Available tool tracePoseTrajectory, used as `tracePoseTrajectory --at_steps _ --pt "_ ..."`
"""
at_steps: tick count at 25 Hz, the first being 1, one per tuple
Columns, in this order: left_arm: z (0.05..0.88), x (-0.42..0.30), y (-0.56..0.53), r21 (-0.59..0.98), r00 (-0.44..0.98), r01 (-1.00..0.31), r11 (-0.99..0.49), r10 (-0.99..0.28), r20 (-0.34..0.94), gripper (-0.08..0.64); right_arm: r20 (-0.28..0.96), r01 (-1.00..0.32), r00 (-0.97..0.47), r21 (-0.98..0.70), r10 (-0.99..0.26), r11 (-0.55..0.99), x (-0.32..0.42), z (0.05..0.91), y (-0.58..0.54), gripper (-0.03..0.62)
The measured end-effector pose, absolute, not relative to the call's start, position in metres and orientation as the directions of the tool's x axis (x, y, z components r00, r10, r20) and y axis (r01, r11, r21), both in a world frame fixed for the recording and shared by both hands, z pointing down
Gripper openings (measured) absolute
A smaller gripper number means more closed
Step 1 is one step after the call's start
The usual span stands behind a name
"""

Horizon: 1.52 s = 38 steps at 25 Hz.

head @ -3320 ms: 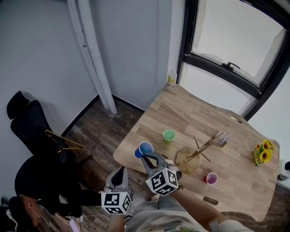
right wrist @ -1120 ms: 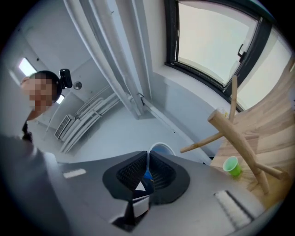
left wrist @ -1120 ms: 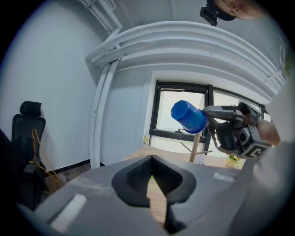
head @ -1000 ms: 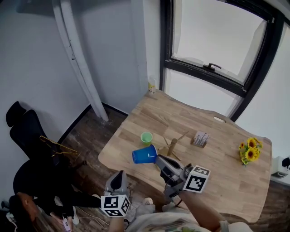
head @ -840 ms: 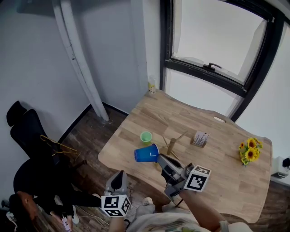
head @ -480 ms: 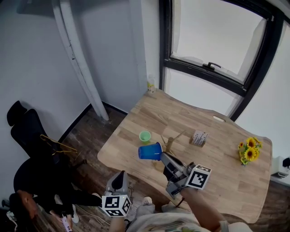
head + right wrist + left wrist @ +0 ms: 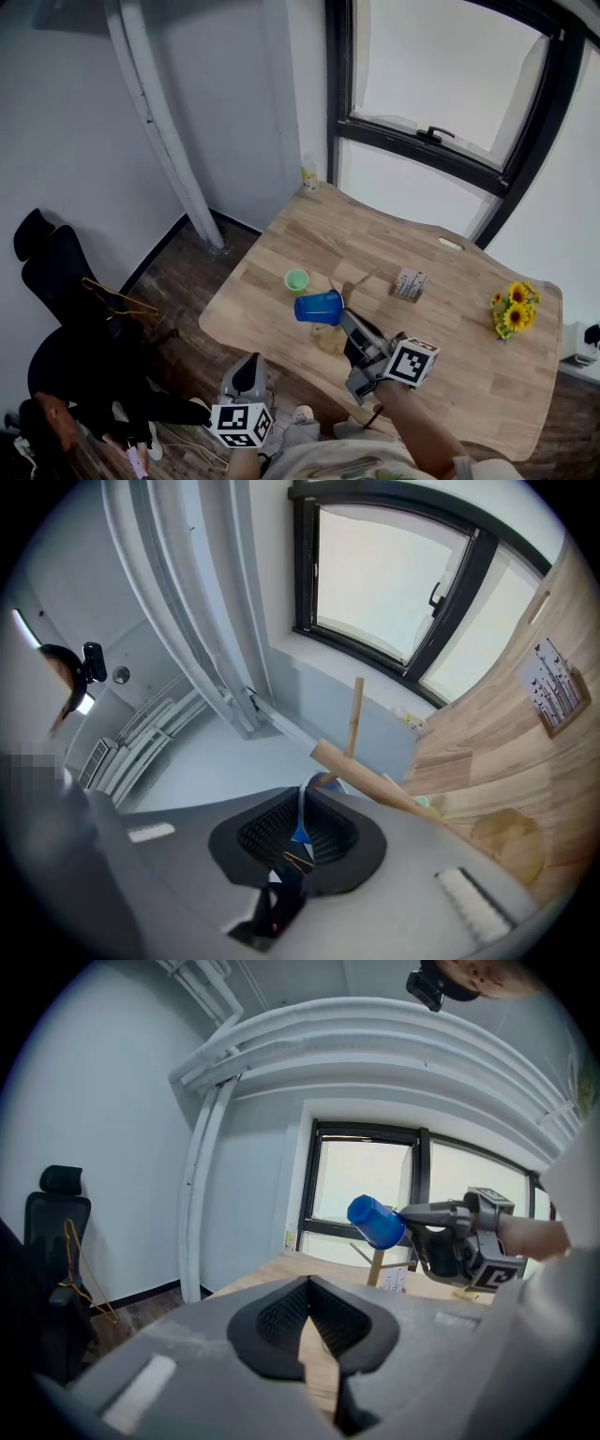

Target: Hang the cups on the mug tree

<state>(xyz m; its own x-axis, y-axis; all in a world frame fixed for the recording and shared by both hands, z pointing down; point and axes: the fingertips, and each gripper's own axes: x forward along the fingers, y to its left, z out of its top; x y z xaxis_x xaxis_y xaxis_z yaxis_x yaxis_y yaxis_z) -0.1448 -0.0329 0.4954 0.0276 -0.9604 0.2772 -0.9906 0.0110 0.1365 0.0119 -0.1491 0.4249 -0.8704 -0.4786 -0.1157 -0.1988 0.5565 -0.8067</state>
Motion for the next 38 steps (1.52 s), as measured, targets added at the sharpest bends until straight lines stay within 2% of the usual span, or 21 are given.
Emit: tracePoseTrajectory --at_steps 12,16,21,27,32,38 --pt "0.499 -0.14 -0.033 0.137 0.03 -0.991 0.01 -0.958 0.286 0.005 -0.088 -0.228 -0.869 -0.803 -0.487 0.551 0.017 0.433 -0.153 0.026" --pt "0.499 -0.139 -0.034 0.134 0.031 -0.991 0.009 -0.956 0.293 0.005 -0.083 -0.247 -0.877 -0.768 -0.473 0.591 0.018 0.43 -0.15 0.075" --pt "0.498 -0.136 -0.037 0.141 0.046 -0.99 -0.005 -0.956 0.289 0.005 -0.031 -0.333 -0.888 -0.646 -0.459 0.687 0.021 0.43 -0.14 0.114" --pt "0.495 -0.129 -0.04 0.132 0.067 -0.991 -0.03 -0.955 0.288 0.005 0.055 -0.427 -0.889 -0.463 -0.455 0.777 0.027 0.433 -0.119 0.114" --pt "0.496 -0.123 -0.043 0.135 0.084 -0.99 -0.047 -0.953 0.289 0.005 0.167 -0.485 -0.874 -0.322 -0.456 0.813 0.04 0.449 -0.101 0.121" --pt "0.502 -0.113 -0.052 0.148 0.124 -0.985 -0.083 -0.947 0.298 0.005 0.338 -0.571 -0.796 -0.143 -0.502 0.809 0.074 0.485 -0.086 0.161"
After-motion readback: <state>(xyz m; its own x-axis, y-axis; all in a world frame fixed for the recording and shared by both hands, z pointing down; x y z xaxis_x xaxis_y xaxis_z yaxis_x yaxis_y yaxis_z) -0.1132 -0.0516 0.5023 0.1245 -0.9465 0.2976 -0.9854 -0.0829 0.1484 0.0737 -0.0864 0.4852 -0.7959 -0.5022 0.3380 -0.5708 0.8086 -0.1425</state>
